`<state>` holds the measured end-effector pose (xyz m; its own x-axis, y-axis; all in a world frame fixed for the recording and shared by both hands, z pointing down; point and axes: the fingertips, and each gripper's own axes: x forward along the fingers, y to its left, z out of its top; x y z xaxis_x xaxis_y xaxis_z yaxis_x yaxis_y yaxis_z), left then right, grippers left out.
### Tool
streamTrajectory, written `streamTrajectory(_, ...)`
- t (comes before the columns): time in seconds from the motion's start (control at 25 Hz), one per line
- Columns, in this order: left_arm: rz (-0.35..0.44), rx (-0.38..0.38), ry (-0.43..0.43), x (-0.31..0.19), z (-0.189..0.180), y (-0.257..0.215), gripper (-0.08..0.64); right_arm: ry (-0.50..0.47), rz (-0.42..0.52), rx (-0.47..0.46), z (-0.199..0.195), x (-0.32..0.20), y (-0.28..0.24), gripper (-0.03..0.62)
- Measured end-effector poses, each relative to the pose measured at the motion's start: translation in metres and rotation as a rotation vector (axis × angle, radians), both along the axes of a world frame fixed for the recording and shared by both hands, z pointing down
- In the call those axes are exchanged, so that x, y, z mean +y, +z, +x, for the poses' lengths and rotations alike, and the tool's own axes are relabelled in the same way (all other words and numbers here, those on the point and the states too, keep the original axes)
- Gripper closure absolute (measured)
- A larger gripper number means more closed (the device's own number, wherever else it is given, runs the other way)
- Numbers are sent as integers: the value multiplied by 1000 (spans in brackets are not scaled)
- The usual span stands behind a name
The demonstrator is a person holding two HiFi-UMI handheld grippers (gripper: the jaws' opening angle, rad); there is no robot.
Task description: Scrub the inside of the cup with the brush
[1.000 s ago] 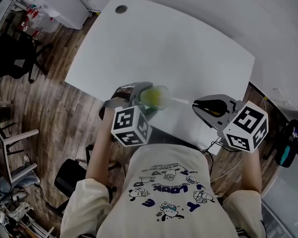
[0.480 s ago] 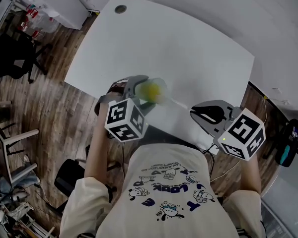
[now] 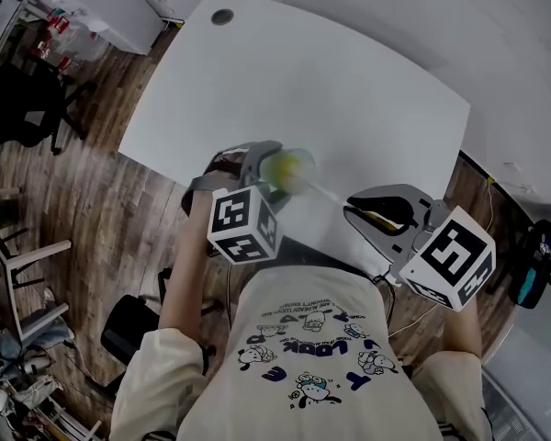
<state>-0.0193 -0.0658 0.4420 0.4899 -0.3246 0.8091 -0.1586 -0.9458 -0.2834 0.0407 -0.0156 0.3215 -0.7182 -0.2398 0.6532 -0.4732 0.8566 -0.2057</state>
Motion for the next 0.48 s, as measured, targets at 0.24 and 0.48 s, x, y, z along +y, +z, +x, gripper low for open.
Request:
streamTrajectory(0.24,70,-75,128,11,-1,1,206,8,-41,-11,6,-6,1,549)
streamTrajectory(0.48,52,-23,178,24,-1,-1,206,58,-89,-44,22,-15,10,549)
